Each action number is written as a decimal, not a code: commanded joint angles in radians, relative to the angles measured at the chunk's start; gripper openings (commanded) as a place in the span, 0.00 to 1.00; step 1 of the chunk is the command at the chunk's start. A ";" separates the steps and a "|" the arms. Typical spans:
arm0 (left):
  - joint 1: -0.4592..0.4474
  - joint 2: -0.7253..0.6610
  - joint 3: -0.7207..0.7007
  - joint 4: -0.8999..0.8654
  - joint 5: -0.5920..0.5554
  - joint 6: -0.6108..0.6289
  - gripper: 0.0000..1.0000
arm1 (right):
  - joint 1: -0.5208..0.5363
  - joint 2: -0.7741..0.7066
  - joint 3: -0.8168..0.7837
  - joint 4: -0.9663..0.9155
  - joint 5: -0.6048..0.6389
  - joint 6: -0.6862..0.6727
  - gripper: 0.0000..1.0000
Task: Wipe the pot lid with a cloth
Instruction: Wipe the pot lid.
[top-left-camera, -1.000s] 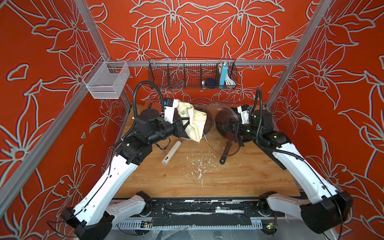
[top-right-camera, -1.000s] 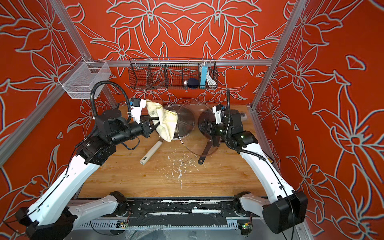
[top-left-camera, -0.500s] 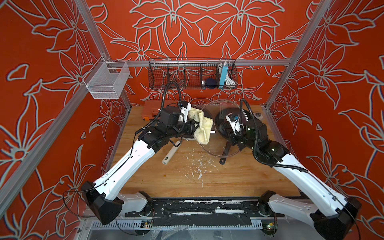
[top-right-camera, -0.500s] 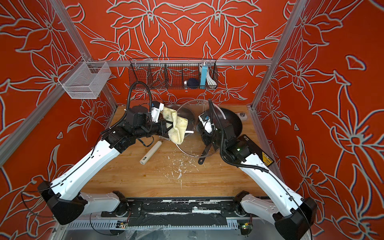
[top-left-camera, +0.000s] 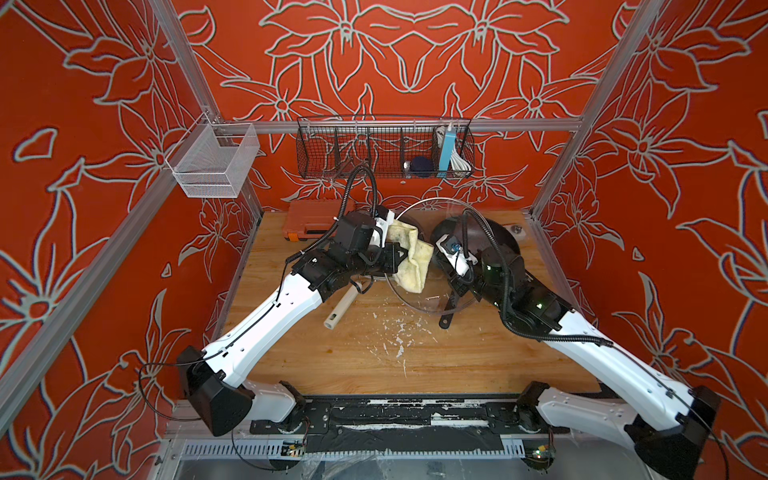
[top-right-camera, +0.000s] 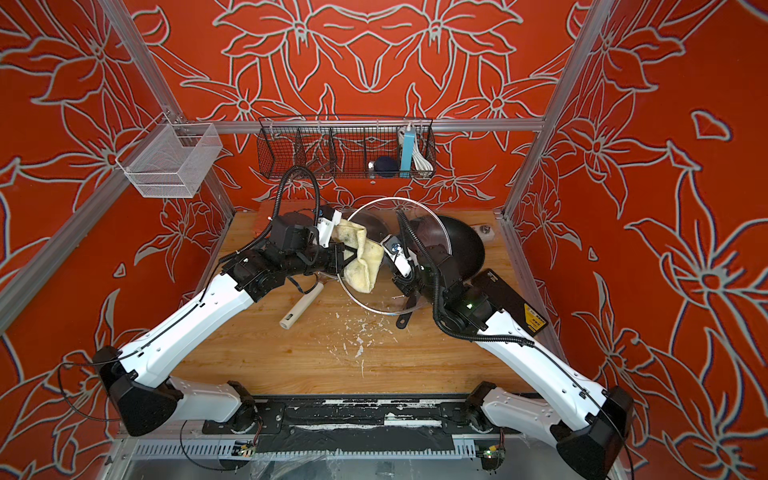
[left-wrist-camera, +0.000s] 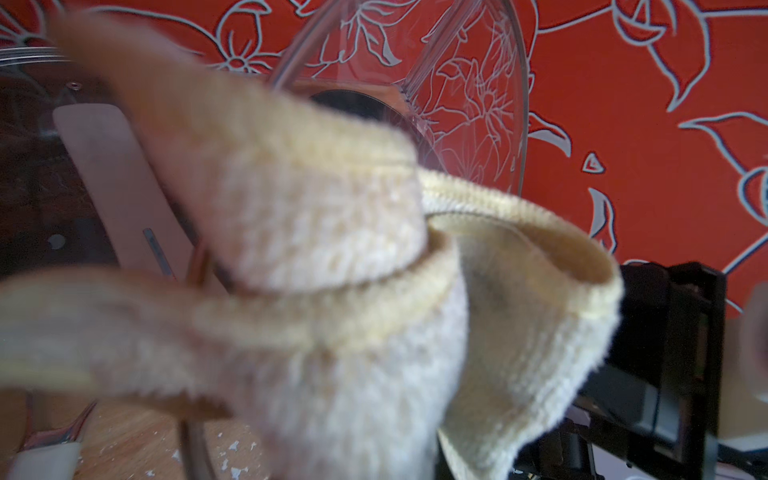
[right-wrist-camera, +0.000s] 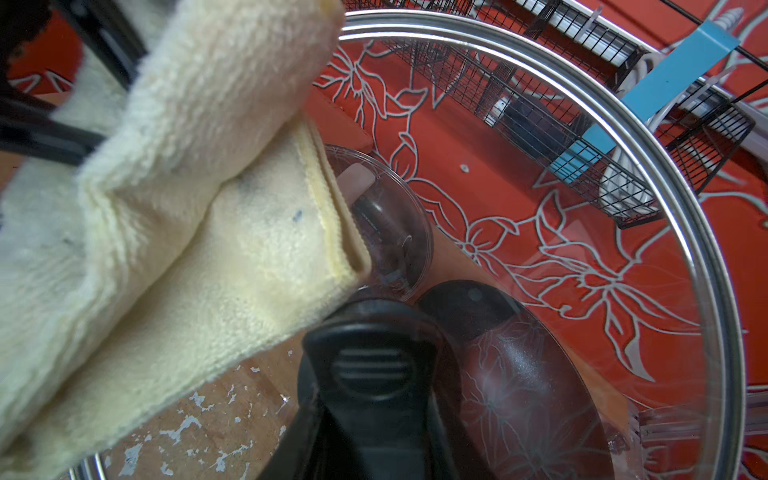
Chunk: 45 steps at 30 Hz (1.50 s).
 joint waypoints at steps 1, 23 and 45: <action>-0.016 0.033 0.009 0.043 0.013 0.003 0.00 | 0.032 -0.025 0.041 0.211 -0.002 -0.036 0.00; 0.107 0.135 0.231 -0.104 0.028 0.118 0.00 | 0.152 -0.037 -0.025 0.240 0.075 -0.331 0.00; -0.082 0.453 0.638 -0.380 0.049 0.243 0.00 | 0.298 0.075 -0.003 0.260 0.224 -0.564 0.00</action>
